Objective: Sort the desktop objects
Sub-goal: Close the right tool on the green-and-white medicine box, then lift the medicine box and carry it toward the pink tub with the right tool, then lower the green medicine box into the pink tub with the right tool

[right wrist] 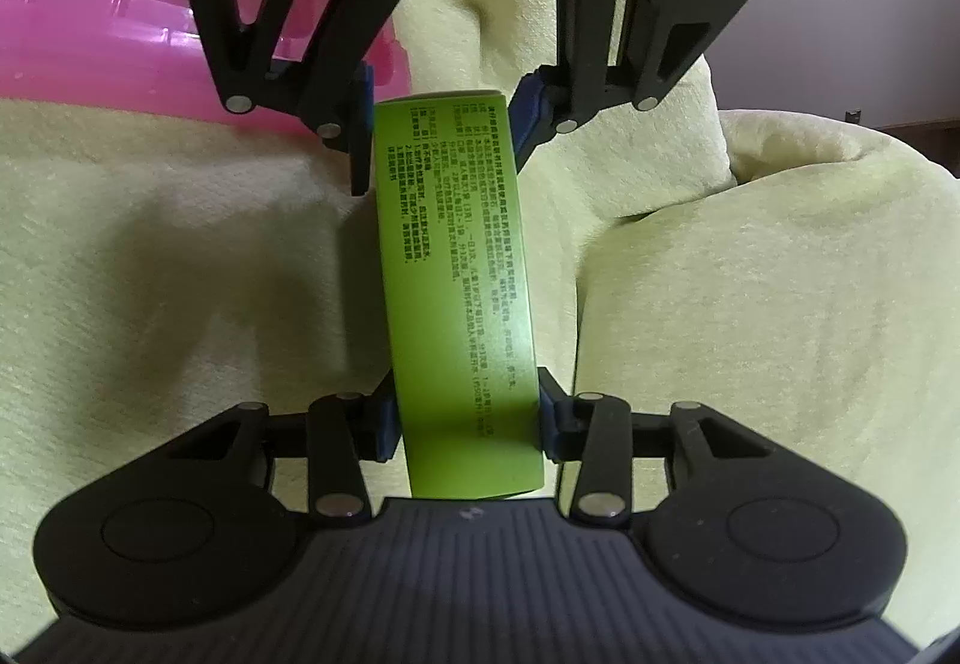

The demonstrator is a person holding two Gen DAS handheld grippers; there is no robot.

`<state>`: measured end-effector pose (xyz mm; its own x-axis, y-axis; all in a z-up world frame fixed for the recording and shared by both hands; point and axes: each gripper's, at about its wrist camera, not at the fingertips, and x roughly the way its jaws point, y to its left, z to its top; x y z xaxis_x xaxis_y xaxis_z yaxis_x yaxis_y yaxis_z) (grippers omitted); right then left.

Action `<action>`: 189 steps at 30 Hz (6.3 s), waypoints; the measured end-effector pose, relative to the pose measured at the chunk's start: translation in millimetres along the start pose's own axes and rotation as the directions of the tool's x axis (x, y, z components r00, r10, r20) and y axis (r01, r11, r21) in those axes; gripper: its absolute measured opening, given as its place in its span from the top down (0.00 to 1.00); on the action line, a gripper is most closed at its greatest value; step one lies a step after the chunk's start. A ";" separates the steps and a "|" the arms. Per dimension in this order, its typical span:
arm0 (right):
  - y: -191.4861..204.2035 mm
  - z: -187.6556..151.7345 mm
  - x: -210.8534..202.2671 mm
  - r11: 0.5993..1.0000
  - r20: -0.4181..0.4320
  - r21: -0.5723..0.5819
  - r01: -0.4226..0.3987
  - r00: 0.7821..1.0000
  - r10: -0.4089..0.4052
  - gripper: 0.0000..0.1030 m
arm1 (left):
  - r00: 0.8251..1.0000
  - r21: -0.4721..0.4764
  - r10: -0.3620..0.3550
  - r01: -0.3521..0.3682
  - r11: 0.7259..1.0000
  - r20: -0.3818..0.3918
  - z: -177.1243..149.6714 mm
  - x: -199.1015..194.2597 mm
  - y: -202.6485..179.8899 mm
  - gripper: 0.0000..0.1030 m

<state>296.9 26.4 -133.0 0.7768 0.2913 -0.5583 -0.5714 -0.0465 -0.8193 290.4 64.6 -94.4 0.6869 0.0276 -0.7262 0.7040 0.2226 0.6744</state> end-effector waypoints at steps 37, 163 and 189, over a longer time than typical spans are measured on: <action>12.2 15.2 -236.0 0.989 0.056 -0.022 0.147 0.988 -0.146 0.65 | 0.983 0.024 0.181 -0.181 0.983 -0.010 30.4 -199.6 -75.1 0.53; 381.1 296.6 -297.5 0.768 0.393 -0.600 -0.222 0.755 0.525 0.65 | 0.868 -0.693 -0.232 -0.163 0.702 -0.438 -251.1 -289.4 -436.8 0.55; 374.8 312.1 -285.7 0.780 0.394 -0.567 -0.265 0.744 0.539 0.61 | 0.881 -0.748 -0.267 -0.136 0.649 -0.391 -278.3 -282.8 -429.7 0.55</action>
<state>-221.8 224.0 -240.0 0.1659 0.5683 -0.8060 -0.5017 -0.6550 -0.5651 -256.6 232.3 -216.0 0.3466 0.3464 -0.8717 0.2286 0.8701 0.4367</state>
